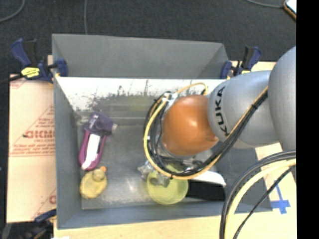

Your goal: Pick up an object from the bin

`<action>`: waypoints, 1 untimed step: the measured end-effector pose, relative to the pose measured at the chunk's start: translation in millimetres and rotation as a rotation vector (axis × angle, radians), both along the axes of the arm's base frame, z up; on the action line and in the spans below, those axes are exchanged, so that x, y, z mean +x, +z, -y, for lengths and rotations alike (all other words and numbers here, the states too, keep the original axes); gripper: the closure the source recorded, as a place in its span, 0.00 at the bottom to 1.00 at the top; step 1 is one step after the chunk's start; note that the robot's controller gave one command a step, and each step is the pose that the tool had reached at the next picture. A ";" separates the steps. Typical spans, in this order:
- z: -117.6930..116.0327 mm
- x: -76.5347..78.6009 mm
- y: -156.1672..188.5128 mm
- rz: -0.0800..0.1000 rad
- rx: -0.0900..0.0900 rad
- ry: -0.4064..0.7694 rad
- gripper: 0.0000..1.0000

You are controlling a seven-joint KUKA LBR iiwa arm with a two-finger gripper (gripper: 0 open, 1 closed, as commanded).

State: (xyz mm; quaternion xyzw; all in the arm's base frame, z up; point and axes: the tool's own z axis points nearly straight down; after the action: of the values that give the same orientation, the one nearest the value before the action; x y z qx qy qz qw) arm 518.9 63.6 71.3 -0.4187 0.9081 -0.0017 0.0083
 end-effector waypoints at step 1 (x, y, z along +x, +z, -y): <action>0.0 0.1 4.3 0.002 0.001 -0.002 1.00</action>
Offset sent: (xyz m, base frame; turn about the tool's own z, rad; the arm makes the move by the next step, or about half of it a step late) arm 0.0001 0.0001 0.0097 0.0012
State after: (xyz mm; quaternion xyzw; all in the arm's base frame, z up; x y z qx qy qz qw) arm 519.0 63.5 75.6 -0.4177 0.9085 -0.0016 0.0096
